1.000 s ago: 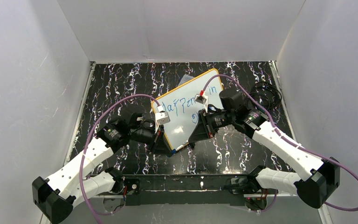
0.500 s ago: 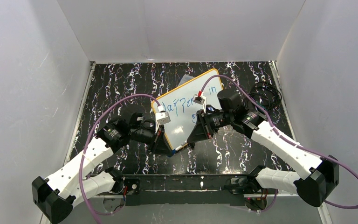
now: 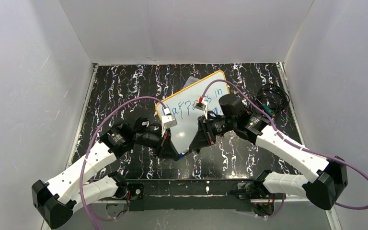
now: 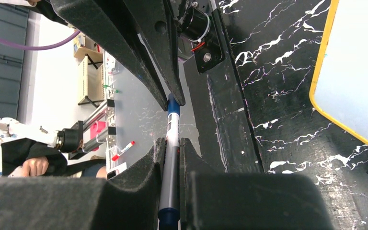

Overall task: Write a sentence on the whiteboard
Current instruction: Close the whiteboard marker at the center of the board.

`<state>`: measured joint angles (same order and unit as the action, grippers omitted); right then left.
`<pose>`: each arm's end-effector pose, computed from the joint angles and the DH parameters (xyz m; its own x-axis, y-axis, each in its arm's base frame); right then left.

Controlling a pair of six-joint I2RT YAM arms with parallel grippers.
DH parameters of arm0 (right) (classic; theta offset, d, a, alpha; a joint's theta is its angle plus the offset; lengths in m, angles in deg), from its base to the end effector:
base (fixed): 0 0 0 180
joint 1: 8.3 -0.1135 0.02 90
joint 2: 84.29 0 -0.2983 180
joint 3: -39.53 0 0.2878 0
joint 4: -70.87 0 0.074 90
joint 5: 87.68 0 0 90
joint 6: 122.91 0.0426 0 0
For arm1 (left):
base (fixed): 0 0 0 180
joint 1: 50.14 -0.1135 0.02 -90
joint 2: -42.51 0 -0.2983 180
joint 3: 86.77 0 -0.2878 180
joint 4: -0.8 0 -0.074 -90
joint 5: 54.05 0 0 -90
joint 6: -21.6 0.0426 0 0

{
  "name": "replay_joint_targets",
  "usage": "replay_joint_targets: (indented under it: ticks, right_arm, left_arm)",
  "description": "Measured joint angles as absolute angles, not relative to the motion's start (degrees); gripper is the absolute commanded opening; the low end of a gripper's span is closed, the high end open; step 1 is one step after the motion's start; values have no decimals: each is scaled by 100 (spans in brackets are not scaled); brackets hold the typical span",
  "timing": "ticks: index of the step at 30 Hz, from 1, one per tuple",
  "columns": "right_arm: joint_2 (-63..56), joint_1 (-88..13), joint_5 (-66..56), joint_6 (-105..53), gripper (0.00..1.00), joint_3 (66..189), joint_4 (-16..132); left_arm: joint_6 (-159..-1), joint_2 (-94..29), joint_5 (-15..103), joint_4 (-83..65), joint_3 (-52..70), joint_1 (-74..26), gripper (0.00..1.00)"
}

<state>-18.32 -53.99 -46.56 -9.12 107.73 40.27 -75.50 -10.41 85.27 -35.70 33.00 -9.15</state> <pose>0.1697 0.2198 0.3487 -0.6803 -0.3171 -0.6607 -0.7204 0.1235 0.6825 0.1407 -0.1650 0.3385 -0.4799 0.3103 -0.8206 0.8747 0.0969 -0.4749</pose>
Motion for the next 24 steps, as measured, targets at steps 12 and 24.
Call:
replay_joint_targets:
  ticks: [12, 24]
  right_arm:
    - [-1952, -5504, -4536, -600, 1, 10425, 4432]
    - [-2155, -5795, -3522, -665, 1, 9949, 4395]
  left_arm:
    - [-7810, -956, 8275, -3426, 3459, -777, 0]
    - [-7580, -1216, 7707, -3428, 3402, -747, 63]
